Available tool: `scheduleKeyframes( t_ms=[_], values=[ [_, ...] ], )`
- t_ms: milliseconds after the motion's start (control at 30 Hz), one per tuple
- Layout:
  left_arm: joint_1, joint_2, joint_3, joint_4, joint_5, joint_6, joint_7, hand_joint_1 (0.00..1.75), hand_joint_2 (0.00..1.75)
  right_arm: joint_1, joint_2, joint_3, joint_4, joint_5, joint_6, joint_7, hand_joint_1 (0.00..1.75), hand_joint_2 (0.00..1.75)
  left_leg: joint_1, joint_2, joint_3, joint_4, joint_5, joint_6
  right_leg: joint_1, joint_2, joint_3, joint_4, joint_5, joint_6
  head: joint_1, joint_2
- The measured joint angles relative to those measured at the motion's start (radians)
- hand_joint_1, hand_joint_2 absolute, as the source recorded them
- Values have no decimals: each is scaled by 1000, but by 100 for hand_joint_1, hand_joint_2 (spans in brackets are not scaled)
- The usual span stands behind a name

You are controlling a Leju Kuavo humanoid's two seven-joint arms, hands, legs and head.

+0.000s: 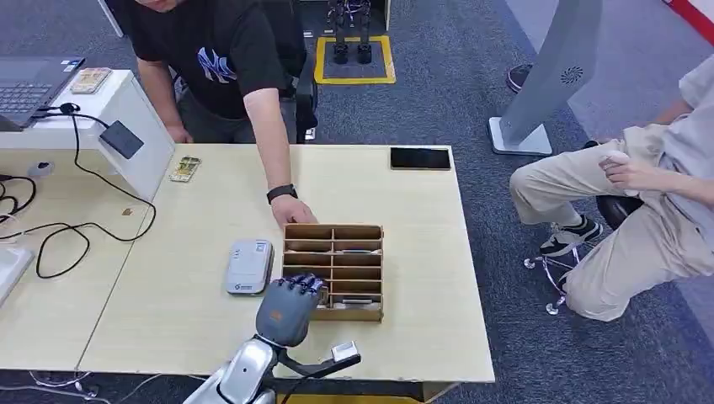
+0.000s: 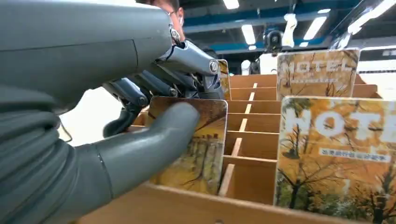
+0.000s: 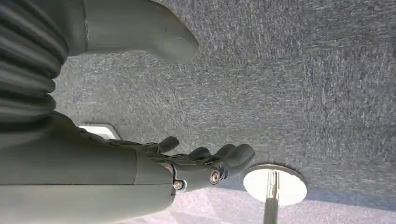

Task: Pass the card to the sensor for recognition and then transmit it.

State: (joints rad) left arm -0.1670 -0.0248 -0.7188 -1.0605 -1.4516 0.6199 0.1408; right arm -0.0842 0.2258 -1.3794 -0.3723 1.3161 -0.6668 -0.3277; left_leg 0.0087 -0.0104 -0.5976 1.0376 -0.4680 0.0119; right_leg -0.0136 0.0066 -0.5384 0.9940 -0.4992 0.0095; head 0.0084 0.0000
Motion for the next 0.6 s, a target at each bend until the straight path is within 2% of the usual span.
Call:
scheduleKeyframes(
  t_ms=[300,600],
  values=[
    [7,-8,20,0,18,2,-17,175,175,0,-2,0,2,-1,0,0,0,175,0,0,0,-1,0,0,0,0,0,0,-1,-1,0,0],
    [14,-17,35,0,29,51,-47,175,175,-1,-4,1,6,-1,0,-1,0,175,0,0,0,-1,0,0,0,0,0,0,-1,-1,0,0]
  ],
)
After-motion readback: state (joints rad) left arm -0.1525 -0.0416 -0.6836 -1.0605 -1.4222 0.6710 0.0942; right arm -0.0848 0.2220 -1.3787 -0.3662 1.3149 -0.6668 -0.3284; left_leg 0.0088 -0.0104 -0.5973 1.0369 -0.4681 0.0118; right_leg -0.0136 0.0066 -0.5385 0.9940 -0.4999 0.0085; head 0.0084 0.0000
